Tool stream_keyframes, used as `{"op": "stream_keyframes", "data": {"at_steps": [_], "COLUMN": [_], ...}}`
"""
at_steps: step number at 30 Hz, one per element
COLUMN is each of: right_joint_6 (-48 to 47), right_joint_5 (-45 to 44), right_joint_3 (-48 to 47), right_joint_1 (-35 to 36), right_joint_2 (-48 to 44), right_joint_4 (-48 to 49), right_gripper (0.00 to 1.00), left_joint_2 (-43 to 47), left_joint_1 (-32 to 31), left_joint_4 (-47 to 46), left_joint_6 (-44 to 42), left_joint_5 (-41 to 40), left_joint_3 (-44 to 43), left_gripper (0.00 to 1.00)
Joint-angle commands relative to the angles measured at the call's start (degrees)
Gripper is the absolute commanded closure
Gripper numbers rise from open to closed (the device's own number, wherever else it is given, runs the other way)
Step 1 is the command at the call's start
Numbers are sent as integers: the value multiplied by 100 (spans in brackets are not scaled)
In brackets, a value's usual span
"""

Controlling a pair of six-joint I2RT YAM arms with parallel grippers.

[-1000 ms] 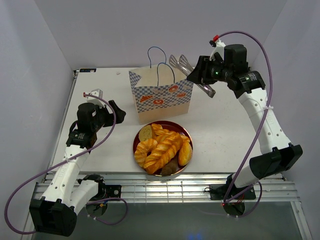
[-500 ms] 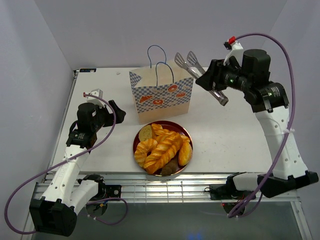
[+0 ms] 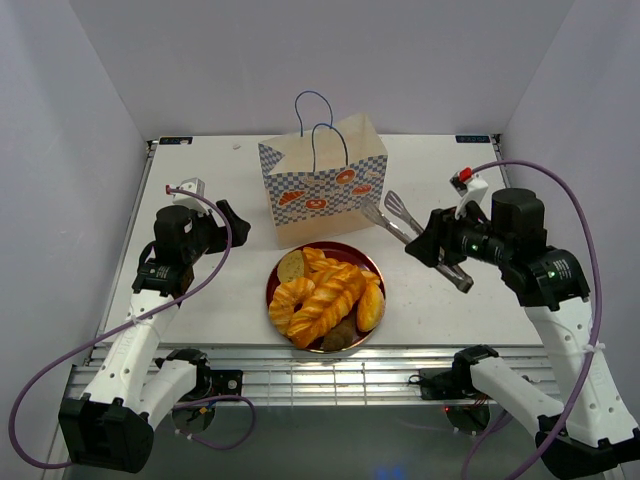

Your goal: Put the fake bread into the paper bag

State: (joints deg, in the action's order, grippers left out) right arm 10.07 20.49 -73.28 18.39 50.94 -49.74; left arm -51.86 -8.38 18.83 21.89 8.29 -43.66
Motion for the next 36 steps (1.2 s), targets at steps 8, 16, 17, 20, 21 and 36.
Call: {"op": "stream_keyframes", "data": {"at_steps": [8, 16, 17, 20, 21, 36], "right_joint_6": [-153, -128, -128, -136, -136, -101], "right_joint_5": [500, 684, 719, 807, 799, 1212], "right_joint_3": [1561, 2308, 2387, 2467, 2502, 2687], "right_joint_1": [-2, 6, 6, 50, 59, 340], "right_joint_2": [-971, -1411, -1446, -1481, -1481, -1903], "right_joint_4": [-159, -353, -353, -405, -431, -915], "right_gripper": [41, 41, 41, 41, 42, 44], "left_joint_2": [105, 70, 62, 27, 35, 18], "left_joint_1": [-6, -14, -14, -14, -6, -14], "left_joint_4": [-64, -72, -64, -64, -64, -72], "left_joint_6": [-44, -36, -36, -27, -27, -18], "left_joint_5": [-56, -30, -21, 14, 14, 67], "left_joint_3": [-117, -125, -117, -134, -134, -134], "left_gripper": [4, 4, 4, 4, 4, 5]}}
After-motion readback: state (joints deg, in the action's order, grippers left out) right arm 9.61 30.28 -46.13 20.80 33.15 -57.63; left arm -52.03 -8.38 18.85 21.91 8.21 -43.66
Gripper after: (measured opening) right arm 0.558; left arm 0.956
